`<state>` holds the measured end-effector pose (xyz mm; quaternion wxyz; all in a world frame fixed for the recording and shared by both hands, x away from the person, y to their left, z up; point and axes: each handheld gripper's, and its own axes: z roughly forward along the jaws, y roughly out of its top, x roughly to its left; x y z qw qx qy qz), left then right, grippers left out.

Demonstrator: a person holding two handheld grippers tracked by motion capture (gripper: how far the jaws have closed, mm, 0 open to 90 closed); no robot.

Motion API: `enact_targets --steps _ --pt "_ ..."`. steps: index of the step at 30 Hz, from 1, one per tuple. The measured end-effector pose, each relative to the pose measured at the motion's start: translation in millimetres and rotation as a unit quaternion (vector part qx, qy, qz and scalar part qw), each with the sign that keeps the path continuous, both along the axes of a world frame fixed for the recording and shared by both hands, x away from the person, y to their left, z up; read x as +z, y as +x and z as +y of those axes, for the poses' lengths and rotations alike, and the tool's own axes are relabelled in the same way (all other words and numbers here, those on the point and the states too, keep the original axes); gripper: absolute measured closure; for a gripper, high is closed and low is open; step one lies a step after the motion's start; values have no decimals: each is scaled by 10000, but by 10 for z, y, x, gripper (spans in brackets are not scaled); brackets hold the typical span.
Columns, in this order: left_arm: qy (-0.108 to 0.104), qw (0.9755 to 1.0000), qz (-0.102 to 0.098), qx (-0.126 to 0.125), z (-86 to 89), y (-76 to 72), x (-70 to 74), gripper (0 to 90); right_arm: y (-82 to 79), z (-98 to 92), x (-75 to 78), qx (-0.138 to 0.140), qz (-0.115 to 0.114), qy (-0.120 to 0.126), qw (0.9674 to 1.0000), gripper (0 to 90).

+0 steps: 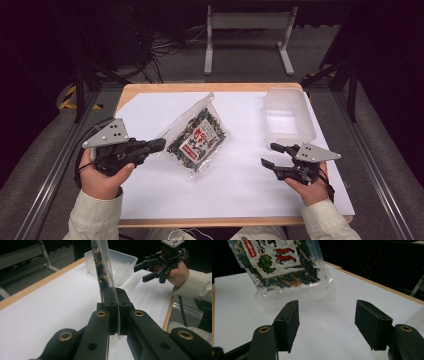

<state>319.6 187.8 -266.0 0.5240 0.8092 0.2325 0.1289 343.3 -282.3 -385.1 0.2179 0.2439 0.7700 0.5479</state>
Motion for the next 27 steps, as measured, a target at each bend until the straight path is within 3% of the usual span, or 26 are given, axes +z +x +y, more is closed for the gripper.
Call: enact_targets --steps 4,5,7,8,13,18,23,27 --pt "21 10000 -32 -10 -40 13 15 895 -1 60 119 163 -75 50 9998 360" --pt "-1 10000 -41 -19 -60 12 25 895 14 142 255 357 -165 90 9992 360" --pt "-7 10000 -73 -43 -60 16 33 895 22 173 298 424 -198 93 9989 359" --pt "-38 9999 -112 -48 -56 8 47 895 53 273 434 595 -330 62 9977 353" --pt "-174 9996 -219 -67 -24 -36 92 895 150 467 712 871 -464 66 9951 338" --pt "-366 9989 -289 -91 0 -84 122 895 280 614 952 1090 -434 170 9929 333" --pt "-562 9976 -377 -127 32 -119 151 895 410 763 1105 1263 -357 68 9913 332" --pt "-601 9972 -421 -168 36 -136 159 894 502 884 1216 1435 -290 64 9892 313"
